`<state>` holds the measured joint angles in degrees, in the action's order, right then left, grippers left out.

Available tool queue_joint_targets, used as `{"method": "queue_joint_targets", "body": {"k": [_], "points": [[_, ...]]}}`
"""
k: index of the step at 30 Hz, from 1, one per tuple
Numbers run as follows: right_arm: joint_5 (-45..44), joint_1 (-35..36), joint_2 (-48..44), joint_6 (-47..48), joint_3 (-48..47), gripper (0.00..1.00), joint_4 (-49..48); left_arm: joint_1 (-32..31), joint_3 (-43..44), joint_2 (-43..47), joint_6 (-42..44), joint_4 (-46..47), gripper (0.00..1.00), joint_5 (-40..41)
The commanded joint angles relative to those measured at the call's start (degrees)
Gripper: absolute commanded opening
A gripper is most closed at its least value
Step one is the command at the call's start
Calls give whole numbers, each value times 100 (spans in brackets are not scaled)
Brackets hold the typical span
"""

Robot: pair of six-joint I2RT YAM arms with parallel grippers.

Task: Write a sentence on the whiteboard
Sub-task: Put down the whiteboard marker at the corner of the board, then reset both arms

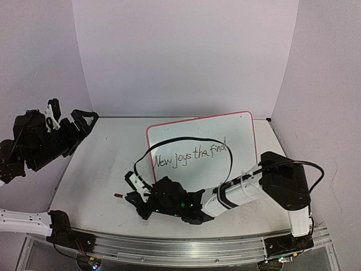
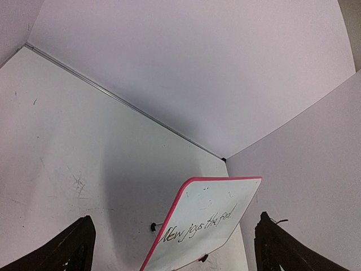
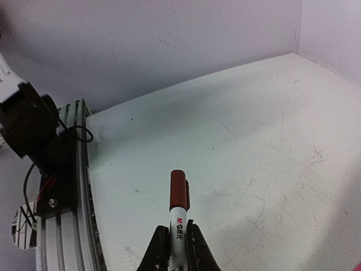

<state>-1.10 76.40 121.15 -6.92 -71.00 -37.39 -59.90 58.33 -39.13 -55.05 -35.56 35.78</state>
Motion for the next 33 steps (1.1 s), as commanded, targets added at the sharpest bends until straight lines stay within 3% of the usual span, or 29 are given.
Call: {"method": "queue_joint_targets", "body": {"k": [1,8,14,21,29,31,33], "points": [[-603,36,580,-12,-748,7,701,-12,171,-174,162,-94,99,-10],[-938,86,825,-13,-875,17,1105,-16,292,-621,253,-74,99,-80],[-1059,86,198,-47,-638,46,1159,-12,482,-871,380,-74,100,-136],[-1608,86,-2195,-76,369,64,1413,-13,697,-976,516,-59,99,28],[-3733,-186,-5045,-247,1031,86,3108,-12,1069,-1515,879,201,99,62],[-4235,-240,-5794,-349,1092,97,3491,-12,1142,-1640,1014,354,99,78],[-4621,-246,-6470,-341,1151,98,3698,-12,1196,-1721,1142,578,99,105]]}}
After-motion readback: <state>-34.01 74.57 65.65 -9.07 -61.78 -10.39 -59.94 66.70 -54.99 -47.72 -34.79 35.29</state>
